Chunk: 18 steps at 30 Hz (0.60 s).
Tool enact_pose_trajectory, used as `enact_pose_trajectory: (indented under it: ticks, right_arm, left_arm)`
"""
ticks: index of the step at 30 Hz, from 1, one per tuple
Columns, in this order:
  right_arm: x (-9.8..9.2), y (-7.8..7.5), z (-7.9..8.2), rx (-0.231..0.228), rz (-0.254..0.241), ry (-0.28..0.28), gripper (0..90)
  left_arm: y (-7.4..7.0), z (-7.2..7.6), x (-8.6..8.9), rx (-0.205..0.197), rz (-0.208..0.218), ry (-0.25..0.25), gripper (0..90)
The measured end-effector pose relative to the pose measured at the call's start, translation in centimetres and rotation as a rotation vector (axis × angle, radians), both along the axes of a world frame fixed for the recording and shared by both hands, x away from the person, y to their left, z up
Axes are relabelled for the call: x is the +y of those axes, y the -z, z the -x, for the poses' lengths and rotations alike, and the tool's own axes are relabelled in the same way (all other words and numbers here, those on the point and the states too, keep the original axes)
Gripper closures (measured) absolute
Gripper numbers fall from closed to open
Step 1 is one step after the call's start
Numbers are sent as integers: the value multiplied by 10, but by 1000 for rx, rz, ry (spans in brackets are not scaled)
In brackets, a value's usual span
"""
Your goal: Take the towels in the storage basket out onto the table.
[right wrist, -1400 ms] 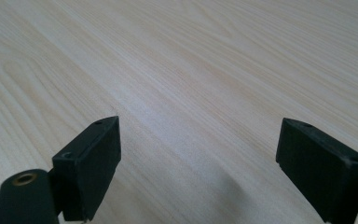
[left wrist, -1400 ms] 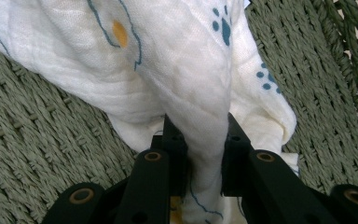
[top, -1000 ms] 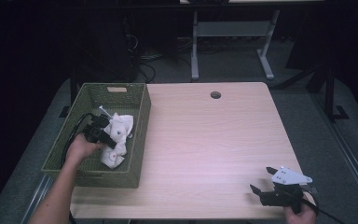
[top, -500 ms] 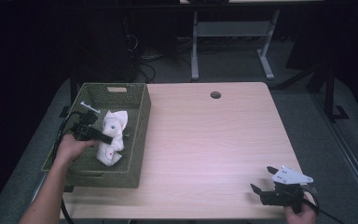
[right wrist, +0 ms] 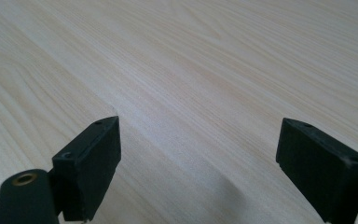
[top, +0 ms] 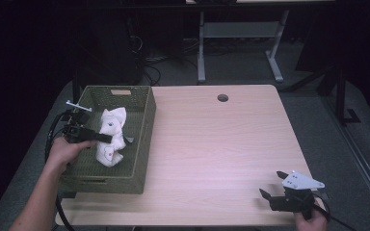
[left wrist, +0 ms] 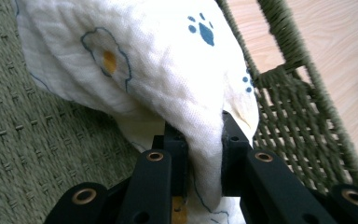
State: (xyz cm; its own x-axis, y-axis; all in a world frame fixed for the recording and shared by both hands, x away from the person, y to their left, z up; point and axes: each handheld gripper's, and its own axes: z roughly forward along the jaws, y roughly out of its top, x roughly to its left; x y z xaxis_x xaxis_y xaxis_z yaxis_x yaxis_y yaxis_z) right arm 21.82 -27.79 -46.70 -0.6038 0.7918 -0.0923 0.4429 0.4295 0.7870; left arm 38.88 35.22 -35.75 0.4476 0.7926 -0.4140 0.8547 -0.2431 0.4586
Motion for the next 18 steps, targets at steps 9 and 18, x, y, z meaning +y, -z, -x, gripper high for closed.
enact_pose_trajectory:
  ticks: [9,18]
  right_arm:
    - [-1,-1,0,0,-1,3,135]
    - [-2,-1,0,-6,0,3,135]
  left_arm:
    - [-20,5,-1,-46,89,12,776]
    - [-35,7,-3,-72,139,27,776]
